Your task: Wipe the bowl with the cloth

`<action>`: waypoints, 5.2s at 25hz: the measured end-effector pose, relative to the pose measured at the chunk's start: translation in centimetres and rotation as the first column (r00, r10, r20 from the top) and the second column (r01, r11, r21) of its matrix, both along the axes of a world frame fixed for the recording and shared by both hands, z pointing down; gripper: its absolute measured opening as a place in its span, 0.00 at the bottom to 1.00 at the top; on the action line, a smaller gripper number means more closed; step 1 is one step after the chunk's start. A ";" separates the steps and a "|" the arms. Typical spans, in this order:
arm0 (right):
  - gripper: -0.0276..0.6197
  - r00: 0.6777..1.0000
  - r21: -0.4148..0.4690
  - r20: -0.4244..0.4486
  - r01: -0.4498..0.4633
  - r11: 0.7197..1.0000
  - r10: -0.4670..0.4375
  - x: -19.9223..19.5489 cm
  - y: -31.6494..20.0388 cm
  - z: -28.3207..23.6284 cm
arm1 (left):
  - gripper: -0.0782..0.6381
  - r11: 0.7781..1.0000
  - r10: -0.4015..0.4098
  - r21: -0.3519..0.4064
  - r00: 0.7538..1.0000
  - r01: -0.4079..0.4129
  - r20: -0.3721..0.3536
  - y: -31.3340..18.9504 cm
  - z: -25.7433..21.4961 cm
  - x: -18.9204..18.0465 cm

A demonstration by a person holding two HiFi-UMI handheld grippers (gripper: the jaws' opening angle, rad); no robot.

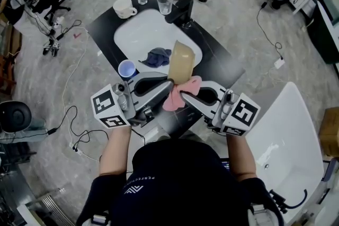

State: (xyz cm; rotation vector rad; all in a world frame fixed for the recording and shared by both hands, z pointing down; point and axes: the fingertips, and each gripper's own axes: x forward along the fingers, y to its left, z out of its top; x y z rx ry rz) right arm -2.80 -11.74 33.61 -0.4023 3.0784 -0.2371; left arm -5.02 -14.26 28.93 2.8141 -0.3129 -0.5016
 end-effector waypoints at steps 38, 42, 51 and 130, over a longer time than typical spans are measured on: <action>0.11 0.994 0.038 0.064 -0.088 0.995 0.085 1.9 -1.1 -2.5 | 0.13 0.996 0.000 -0.093 1.000 -0.001 -0.011 1.0 3.1 -2.3; 0.11 0.993 0.037 0.070 -0.100 0.994 0.097 2.1 -1.2 -2.5 | 0.13 0.997 0.019 -0.078 1.000 -0.020 -0.014 1.4 2.8 -2.0; 0.11 0.988 0.025 0.069 -0.138 0.990 0.136 2.5 -1.7 -2.1 | 0.13 0.996 0.065 -0.056 0.998 -0.065 -0.012 2.2 2.5 -1.6; 0.11 0.979 -0.028 0.005 -0.204 0.979 0.204 2.7 -2.2 0.3 | 0.13 0.929 -0.362 0.059 0.860 0.366 0.359 -1.4 5.8 -1.9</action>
